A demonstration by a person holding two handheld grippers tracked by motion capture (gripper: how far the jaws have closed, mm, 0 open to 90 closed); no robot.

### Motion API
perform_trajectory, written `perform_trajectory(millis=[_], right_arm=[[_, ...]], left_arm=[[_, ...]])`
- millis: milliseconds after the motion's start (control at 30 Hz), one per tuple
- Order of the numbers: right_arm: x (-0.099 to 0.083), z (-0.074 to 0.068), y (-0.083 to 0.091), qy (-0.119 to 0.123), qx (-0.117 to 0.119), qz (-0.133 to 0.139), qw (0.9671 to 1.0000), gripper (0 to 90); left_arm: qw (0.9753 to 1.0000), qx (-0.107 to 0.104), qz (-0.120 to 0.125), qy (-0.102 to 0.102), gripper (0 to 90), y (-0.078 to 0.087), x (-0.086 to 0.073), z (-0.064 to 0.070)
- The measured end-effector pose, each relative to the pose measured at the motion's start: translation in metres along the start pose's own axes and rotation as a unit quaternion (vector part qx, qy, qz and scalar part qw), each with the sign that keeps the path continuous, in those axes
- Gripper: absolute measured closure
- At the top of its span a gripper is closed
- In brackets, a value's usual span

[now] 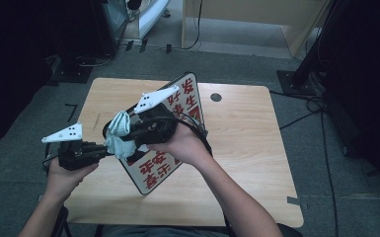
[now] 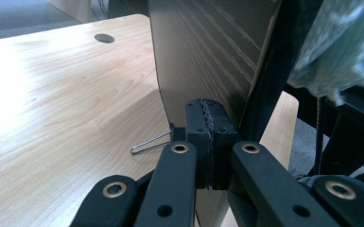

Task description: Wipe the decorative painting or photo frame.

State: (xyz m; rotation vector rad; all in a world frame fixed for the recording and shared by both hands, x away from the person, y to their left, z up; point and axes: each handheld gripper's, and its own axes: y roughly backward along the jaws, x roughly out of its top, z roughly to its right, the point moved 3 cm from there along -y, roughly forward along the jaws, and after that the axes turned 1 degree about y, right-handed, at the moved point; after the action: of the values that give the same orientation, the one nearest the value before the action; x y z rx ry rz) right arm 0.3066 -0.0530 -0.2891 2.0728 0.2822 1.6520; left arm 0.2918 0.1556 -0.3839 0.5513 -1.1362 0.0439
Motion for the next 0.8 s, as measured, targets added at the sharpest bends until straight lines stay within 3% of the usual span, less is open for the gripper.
perform_trajectory(millis=[300,800], right_arm=[[0.001,0.005,-0.009,-0.015,0.003,-0.002,0.9999,78.8],[-0.013,0.007,-0.010,-0.012,0.003,-0.004,0.9999,78.9]], left_arm=[[1.0000,-0.005,-0.002,0.001,90.0,0.000,0.000,0.000],[1.0000,-0.007,-0.004,-0.002,90.0,-0.002,0.000,0.001]])
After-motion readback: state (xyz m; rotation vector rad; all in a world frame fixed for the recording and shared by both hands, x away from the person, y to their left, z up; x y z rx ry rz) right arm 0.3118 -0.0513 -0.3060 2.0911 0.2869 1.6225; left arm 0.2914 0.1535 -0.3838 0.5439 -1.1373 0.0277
